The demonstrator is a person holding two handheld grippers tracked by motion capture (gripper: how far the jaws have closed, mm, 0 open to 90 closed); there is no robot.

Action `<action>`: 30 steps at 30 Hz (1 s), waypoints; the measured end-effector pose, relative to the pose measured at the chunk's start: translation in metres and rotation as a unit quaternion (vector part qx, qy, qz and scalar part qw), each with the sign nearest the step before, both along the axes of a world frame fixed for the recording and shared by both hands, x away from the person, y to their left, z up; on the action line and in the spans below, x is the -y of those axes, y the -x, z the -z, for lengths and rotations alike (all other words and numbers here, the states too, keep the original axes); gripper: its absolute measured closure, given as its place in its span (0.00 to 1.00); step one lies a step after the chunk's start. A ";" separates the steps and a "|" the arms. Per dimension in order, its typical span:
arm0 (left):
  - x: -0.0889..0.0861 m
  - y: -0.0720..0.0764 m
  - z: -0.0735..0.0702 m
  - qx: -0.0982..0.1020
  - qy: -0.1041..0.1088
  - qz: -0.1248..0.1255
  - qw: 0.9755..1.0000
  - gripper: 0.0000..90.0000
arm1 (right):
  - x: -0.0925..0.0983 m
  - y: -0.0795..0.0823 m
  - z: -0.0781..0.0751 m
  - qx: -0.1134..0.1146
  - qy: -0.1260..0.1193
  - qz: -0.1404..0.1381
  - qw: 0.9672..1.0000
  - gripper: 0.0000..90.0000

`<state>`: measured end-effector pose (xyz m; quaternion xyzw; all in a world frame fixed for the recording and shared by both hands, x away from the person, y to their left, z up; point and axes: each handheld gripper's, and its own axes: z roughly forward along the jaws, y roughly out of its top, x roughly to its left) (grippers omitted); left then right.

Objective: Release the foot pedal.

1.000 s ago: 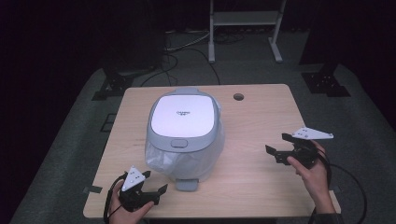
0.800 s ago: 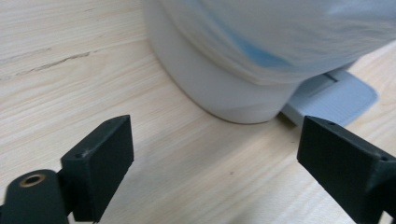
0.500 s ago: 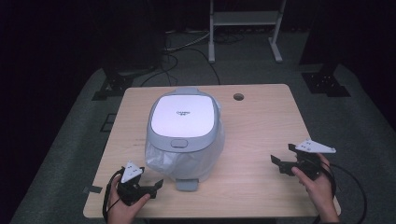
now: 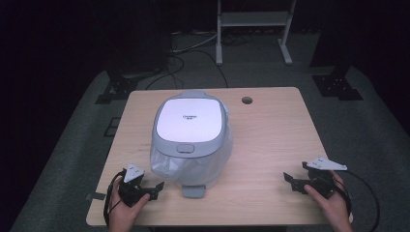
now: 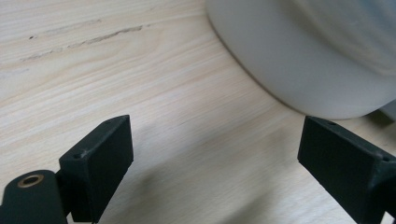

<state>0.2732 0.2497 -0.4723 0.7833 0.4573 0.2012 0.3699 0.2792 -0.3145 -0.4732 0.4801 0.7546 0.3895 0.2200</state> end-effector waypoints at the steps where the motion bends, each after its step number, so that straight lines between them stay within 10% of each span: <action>1: 0.000 0.000 0.000 0.000 -0.001 -0.001 1.000 0.10 | 0.001 0.001 0.001 -0.003 0.002 0.003 1.000 0.14; 30: 0.000 -0.006 0.011 -0.014 -0.035 0.019 0.999 0.03 | 0.005 0.002 0.015 -0.040 0.035 0.000 0.999 0.14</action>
